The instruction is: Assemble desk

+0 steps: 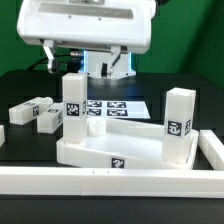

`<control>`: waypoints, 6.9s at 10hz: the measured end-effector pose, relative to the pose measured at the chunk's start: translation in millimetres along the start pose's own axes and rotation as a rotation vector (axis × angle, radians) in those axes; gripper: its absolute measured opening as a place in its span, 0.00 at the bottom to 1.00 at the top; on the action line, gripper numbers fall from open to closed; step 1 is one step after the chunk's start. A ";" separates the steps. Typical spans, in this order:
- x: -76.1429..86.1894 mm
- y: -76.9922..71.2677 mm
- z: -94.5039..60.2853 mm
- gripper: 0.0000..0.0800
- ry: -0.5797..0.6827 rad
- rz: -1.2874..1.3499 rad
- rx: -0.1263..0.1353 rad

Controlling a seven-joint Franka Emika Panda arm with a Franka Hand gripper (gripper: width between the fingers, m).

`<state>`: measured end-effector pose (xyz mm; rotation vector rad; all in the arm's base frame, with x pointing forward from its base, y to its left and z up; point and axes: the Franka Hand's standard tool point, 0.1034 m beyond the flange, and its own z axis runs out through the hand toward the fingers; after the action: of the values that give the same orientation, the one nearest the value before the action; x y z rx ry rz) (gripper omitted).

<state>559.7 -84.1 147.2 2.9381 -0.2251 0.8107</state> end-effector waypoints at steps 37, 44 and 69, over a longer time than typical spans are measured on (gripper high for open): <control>-13.9 -9.0 35.0 0.36 -0.583 0.952 -0.102; -13.8 -24.6 35.0 0.36 -0.591 1.522 -0.245; -7.8 -26.1 35.0 0.36 -0.555 0.095 0.088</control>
Offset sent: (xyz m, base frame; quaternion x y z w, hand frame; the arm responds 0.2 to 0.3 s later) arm 0.0000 0.0000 0.0000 0.0000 0.0000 0.0000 1.0000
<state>574.9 -61.6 112.2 3.1871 -0.3712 -0.0109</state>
